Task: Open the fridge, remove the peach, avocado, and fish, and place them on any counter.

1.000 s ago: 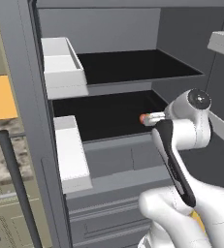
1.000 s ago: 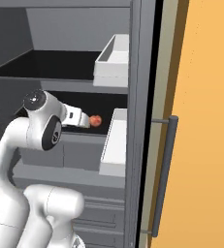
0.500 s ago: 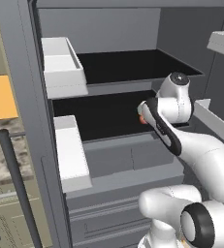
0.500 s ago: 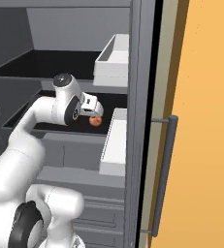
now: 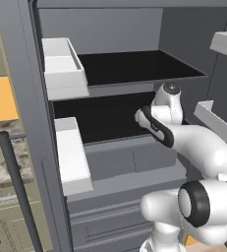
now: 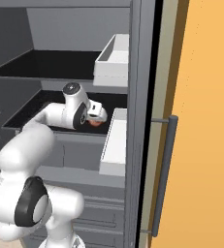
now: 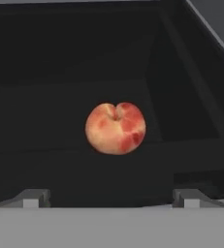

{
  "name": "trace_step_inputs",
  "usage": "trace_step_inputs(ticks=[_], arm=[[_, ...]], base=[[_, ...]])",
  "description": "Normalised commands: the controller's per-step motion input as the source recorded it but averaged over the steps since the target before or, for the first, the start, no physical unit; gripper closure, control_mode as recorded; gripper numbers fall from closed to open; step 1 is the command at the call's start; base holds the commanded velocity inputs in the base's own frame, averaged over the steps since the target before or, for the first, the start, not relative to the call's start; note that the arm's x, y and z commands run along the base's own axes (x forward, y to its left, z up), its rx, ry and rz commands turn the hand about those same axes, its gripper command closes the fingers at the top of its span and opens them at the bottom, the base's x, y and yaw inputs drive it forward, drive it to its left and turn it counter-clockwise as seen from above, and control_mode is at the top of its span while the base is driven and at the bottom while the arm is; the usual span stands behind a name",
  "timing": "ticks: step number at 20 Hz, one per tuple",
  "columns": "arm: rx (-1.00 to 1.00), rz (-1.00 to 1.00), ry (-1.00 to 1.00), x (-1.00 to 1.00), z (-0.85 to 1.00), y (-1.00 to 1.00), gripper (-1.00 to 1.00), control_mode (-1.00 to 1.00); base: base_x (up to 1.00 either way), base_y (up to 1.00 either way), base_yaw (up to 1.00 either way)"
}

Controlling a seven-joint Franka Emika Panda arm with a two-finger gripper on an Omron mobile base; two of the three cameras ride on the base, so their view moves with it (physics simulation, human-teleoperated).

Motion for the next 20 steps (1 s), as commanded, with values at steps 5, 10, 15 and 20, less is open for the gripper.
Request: trace_step_inputs(ticks=[5,10,15,20], arm=[[0.00,0.00,0.00,0.69,-0.15,-0.08,-1.00,-1.00],[0.00,0.00,0.00,0.43,-0.27,-0.04,-1.00,-1.00],[0.00,0.00,0.00,0.22,-0.34,0.00,-1.00,-1.00],[0.00,0.00,0.00,0.04,-0.28,0.00,1.00,-1.00]], base=[[0.00,0.00,0.00],[0.00,0.00,0.00],[0.00,0.00,0.00],[0.00,0.00,0.00]])
